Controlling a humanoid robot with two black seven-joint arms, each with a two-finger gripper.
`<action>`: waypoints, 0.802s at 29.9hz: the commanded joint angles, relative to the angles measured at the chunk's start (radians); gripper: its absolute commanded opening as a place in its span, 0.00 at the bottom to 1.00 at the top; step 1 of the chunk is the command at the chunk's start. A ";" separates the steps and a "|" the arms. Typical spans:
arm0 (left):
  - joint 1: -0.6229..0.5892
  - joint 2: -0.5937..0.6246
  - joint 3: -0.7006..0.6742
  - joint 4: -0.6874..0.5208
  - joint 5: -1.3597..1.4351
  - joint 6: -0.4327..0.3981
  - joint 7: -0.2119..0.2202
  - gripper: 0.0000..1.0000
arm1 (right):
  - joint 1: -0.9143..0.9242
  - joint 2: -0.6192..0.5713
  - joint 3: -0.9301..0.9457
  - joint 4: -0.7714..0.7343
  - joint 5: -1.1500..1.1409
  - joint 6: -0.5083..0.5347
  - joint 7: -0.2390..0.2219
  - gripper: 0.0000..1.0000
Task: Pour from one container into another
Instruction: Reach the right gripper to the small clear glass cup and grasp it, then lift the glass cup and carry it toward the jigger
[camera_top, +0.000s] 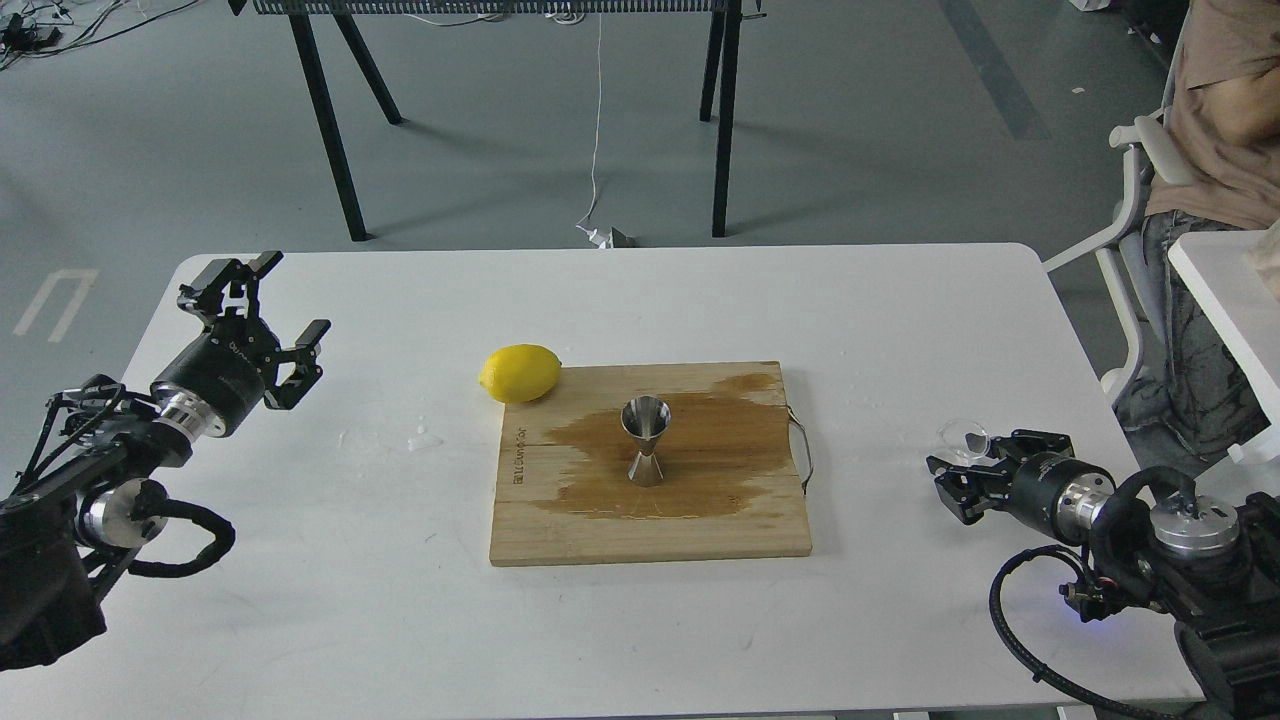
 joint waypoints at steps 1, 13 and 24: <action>0.005 0.000 0.000 0.001 0.001 0.000 0.000 0.94 | -0.001 0.000 0.000 0.001 -0.011 0.006 -0.001 0.50; 0.011 0.000 0.000 0.004 0.001 0.000 0.000 0.94 | -0.001 0.000 -0.003 0.015 -0.023 0.010 0.001 0.46; 0.011 0.000 0.001 0.004 0.001 0.000 0.000 0.94 | 0.058 -0.026 0.000 0.276 -0.249 -0.047 -0.001 0.45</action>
